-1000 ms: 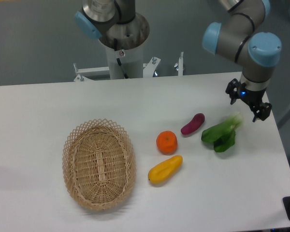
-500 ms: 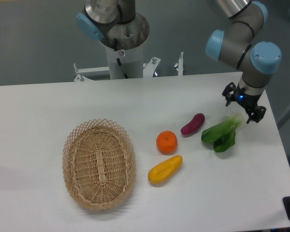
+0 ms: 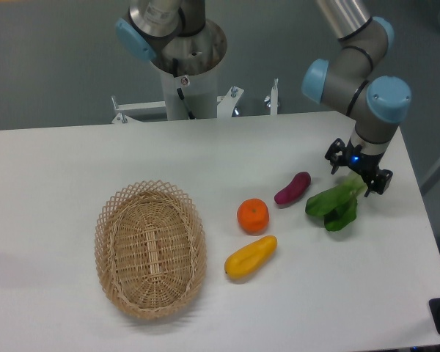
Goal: Pick up the green vegetable from the table
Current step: 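Lower the open gripper down onto the green bok choy stem, then close the gripper around the bok choy stem, then lift the grasped bok choy up off the table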
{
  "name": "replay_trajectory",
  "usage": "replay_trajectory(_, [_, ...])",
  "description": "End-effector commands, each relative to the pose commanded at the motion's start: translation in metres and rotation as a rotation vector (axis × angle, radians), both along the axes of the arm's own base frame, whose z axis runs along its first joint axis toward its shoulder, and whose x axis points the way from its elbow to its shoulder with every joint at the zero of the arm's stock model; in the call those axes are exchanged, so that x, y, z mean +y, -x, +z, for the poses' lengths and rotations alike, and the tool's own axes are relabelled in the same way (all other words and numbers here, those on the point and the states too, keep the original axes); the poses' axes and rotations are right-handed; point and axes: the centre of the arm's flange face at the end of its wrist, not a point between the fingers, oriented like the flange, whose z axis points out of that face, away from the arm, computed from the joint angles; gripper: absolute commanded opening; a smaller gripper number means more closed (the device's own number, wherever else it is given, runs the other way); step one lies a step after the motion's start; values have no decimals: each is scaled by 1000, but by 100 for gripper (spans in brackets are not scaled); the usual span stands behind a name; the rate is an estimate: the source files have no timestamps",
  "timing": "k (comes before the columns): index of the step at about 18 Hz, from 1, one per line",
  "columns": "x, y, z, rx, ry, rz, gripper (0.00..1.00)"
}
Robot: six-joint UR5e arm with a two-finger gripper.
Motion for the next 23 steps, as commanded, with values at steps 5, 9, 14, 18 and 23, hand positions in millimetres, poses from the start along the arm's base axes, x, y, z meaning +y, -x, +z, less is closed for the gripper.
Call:
replay_trajectory(5, [1, 1, 1, 53, -13, 0, 69])
replay_trajectory(9, [1, 0, 2, 55, -14, 0, 49])
replay_trajectory(14, [2, 6, 13, 77, -22, 0, 48])
replay_trajectory(18, [5, 13, 44, 120, -69, -2, 48])
replay_trajectory(23, [14, 4, 103, 134, -252, 33, 48])
